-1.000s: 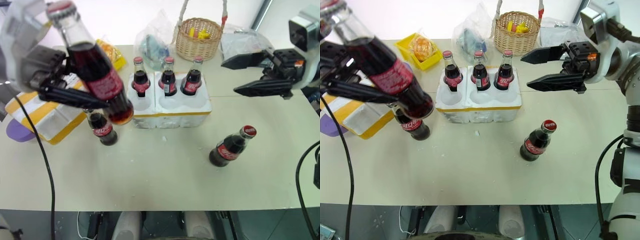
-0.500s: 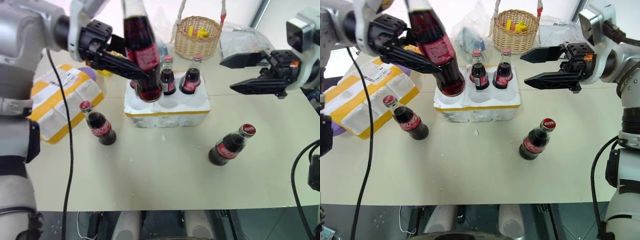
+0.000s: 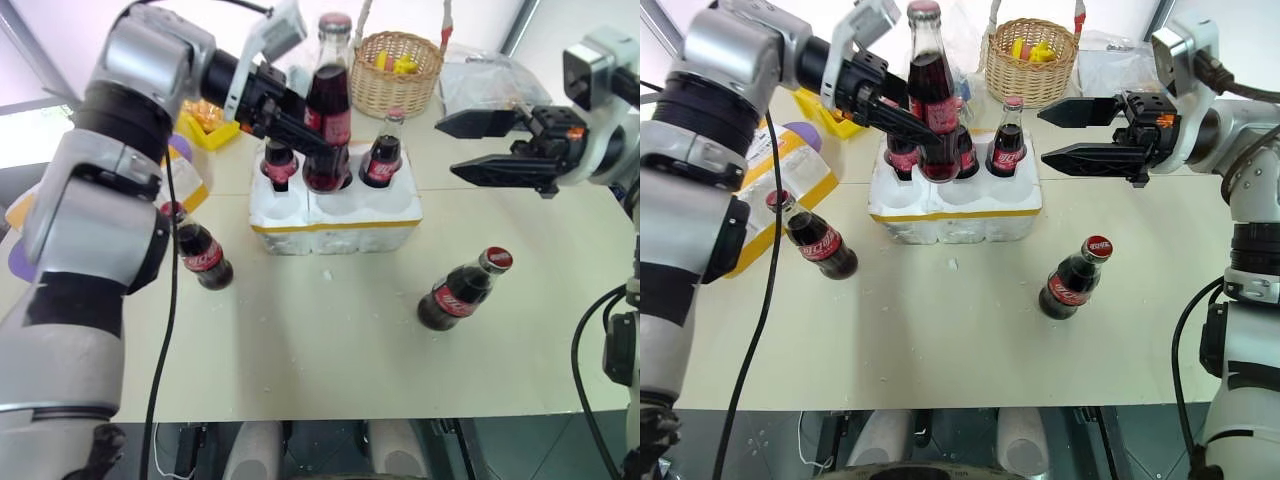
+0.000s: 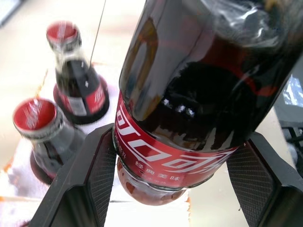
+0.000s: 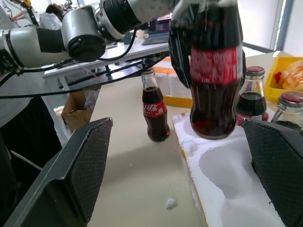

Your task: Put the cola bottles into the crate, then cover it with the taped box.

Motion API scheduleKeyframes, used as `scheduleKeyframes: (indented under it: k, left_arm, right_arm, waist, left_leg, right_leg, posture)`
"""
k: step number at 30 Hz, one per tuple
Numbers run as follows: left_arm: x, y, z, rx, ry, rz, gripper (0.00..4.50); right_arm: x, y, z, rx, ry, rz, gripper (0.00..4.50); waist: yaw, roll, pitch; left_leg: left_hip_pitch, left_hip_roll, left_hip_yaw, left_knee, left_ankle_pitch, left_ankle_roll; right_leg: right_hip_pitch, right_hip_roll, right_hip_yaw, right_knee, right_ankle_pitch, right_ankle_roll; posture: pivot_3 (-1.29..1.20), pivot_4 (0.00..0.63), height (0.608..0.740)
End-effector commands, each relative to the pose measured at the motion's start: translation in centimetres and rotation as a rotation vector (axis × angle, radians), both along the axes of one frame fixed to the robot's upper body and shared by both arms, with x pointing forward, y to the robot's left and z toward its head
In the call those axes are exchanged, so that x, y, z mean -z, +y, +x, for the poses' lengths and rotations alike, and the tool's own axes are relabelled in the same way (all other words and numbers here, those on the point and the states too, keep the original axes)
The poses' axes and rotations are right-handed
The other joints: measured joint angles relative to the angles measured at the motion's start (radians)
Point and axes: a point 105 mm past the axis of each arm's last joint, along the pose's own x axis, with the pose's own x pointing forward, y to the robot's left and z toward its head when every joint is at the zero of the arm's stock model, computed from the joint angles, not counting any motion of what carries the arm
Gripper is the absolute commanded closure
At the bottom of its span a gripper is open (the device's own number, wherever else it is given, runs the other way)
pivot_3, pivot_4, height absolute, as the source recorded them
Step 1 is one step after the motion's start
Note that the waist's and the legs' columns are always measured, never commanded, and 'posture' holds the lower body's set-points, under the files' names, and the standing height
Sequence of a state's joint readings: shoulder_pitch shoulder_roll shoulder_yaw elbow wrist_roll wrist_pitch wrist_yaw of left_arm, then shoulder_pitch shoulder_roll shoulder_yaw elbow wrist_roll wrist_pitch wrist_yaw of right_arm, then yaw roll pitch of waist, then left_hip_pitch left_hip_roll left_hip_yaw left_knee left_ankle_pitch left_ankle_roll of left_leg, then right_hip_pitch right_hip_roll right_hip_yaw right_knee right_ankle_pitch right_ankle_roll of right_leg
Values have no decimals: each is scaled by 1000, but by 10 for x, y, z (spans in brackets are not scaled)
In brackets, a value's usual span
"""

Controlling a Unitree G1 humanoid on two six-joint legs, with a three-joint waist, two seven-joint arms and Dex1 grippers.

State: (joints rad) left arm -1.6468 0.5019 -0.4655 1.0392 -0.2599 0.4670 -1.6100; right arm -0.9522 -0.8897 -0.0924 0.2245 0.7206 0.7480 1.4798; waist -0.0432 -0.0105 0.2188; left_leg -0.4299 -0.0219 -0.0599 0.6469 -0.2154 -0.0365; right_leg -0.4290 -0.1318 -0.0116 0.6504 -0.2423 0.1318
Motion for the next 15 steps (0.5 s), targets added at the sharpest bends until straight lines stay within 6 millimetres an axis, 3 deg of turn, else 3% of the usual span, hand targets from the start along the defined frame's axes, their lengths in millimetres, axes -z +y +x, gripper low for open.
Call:
scheduleKeyframes:
  k: [1,9,15]
  left_arm:
    - [-18,-8,-2,42,-92,-35,1704]
    - [-7,-25,5,39,-96,-76,1704]
    - [8,-31,10,27,-77,-66,1704]
  right_arm:
    - [-12,-1,-6,19,-90,-16,0]
    - [4,-13,4,96,-118,-166,0]
    - [5,-18,9,129,-125,-184,0]
  waist:
    - [1,0,0]
    - [2,-2,1]
    - [1,-2,1]
  left_leg:
    - [0,0,0,0,0,0]
    - [-1,-1,0,2,0,0]
    - [-1,-1,0,2,0,0]
  right_leg:
    - [0,0,0,0,0,0]
    - [0,0,0,0,1,2]
    - [0,0,0,0,1,2]
  posture:
    - [0,150,737]
    - [0,150,737]
    - [0,150,737]
